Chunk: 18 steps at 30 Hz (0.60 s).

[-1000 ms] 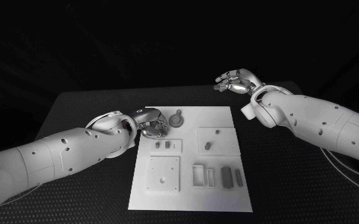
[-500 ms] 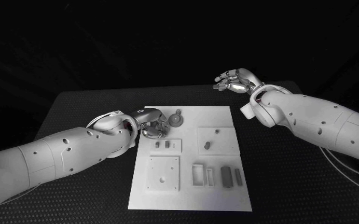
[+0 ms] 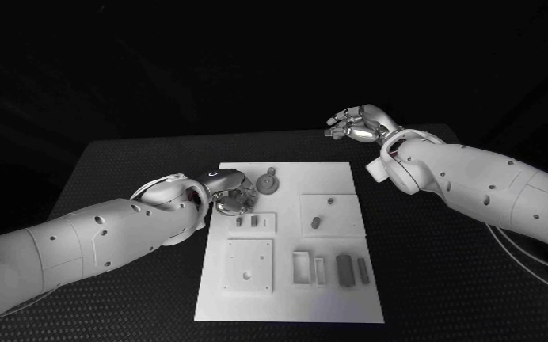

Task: Assemble the parts on the task board

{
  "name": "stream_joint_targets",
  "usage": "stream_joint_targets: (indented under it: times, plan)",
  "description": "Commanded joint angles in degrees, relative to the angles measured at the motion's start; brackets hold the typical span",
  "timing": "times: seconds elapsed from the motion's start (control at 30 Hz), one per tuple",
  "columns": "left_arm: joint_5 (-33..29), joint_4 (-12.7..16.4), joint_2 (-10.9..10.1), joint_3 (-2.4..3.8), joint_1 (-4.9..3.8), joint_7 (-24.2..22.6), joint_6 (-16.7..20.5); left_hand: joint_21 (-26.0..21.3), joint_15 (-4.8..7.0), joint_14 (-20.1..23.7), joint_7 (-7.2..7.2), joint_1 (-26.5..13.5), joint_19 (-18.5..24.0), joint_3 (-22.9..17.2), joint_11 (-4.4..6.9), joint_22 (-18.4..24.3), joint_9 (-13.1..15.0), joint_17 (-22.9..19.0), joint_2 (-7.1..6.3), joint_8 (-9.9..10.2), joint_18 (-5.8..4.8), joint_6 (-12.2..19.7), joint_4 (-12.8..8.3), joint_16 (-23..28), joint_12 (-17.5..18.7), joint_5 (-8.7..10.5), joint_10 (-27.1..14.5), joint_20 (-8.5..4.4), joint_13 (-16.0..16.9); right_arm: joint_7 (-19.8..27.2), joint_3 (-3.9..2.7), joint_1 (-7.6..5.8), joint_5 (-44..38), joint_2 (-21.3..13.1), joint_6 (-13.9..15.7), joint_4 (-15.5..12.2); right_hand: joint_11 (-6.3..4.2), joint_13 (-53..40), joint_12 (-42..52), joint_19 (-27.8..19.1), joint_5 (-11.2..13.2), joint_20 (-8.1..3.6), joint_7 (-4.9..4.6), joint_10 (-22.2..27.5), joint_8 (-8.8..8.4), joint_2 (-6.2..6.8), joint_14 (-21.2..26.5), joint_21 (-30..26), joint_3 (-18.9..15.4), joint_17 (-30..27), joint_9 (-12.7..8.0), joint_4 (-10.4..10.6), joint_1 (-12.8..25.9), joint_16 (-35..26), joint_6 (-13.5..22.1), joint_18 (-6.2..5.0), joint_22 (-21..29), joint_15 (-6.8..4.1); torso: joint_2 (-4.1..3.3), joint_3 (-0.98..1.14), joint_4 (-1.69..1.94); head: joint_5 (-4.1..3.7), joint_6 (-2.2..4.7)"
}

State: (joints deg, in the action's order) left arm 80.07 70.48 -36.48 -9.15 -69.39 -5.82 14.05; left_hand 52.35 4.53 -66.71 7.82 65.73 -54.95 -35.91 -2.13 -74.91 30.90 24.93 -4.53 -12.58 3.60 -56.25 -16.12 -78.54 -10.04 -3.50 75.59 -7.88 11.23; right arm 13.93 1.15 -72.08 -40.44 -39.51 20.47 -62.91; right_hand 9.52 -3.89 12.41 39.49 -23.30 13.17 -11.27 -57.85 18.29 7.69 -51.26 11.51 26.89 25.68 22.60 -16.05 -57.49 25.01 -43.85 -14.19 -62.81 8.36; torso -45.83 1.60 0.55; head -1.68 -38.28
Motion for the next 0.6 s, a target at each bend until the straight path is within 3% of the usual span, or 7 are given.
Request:
stream_joint_targets:
  times: [0.03, 0.6]
  plan:
    - [0.1, 0.1, -0.2, -0.13, 0.19, 0.2, 0.2, 0.2, -0.12, 0.1, -0.07, 0.1, 0.1, 0.1, 0.14, -0.9, -0.1, -0.1, -0.64, 0.4, 1.13, 0.5, 0.0, 0.2, -0.4, 0.16, 0.1, -1.93, 0.1, 0.4, -0.03, 0.00, -0.2, 0.0, -0.4, 0.0, 0.21, 0.0, -0.3, -0.1, 0.2, -0.03, -1.01, -0.2, 0.03, -0.31, 0.5, -0.2, 0.2, 0.1, -0.1, 0.3, -0.2, -0.2, 0.3, 0.75, -0.1, -0.14, 0.01, 0.00, 0.00, 0.02, 0.05]
    - [-0.2, -0.5, -0.8, -0.07, 0.19, 1.2, 1.1, 0.2, 0.09, 0.0, -0.60, 1.1, -0.1, 0.2, 0.35, -0.8, -1.0, -0.2, -2.11, 1.6, 1.04, 3.3, -0.2, 0.2, -0.8, 0.16, 0.1, -2.10, 0.6, 0.4, -0.03, 0.00, -0.2, 0.0, -0.3, 0.1, 0.22, 0.0, -0.3, -0.1, 0.2, -0.04, -1.02, -0.2, 0.01, -0.25, 0.5, -0.4, 0.1, 0.1, -0.1, 0.3, -0.2, -0.2, 0.4, 0.76, -0.1, -0.13, 0.01, 0.04, -0.01, 0.11, 0.35]
